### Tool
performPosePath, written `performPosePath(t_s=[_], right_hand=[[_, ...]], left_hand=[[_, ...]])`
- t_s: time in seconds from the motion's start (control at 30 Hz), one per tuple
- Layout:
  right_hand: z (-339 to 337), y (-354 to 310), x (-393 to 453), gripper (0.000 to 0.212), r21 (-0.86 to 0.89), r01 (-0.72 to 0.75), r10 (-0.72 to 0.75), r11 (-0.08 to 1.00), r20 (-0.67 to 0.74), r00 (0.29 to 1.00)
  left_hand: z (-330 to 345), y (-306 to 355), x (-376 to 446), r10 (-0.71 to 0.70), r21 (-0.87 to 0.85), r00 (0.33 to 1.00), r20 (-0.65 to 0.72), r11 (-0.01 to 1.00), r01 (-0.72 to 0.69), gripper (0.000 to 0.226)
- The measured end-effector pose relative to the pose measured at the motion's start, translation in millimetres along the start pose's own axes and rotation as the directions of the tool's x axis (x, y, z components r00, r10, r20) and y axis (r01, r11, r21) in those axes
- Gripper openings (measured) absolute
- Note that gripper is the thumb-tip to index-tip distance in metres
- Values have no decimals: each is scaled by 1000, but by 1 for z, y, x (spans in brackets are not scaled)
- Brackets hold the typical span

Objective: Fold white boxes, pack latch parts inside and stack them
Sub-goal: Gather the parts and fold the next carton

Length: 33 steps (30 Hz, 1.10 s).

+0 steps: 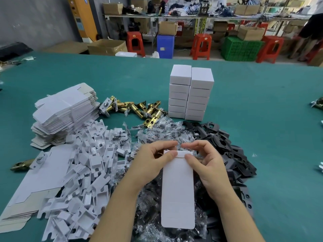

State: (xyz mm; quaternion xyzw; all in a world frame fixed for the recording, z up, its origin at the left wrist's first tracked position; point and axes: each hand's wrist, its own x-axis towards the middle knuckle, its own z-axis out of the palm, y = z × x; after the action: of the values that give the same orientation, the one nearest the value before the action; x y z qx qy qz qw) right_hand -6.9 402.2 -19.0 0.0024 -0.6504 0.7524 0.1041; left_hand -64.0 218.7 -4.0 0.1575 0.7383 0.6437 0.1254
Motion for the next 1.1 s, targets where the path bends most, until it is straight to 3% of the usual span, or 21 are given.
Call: performPosePath(t_s=[0.17,0.27,0.4,0.63,1.1], right_hand=[[5,0,-1,31,-41,-2,3,999,16,1000],[5,-2,-1,41,20,-108,108,994,37,994],[4,-8,-3,36,52,-274,258,960,205,944],[4,-15,-5,33,89,-297,269,951,238,933],[0,-17,-6,34,135,-315,258,939,327,909]], left_hand=[[3,2,-2,1,111,998,70,994,-9,26],[3,2,-1,22,20,999,-39,1000,-21,16],[-3,5,-2,7,-89,986,-165,996,-22,17],[-19,10,-7,-61,-113,992,109,991,73,34],[-26,11,-9,-98,-136,986,136,984,117,38]])
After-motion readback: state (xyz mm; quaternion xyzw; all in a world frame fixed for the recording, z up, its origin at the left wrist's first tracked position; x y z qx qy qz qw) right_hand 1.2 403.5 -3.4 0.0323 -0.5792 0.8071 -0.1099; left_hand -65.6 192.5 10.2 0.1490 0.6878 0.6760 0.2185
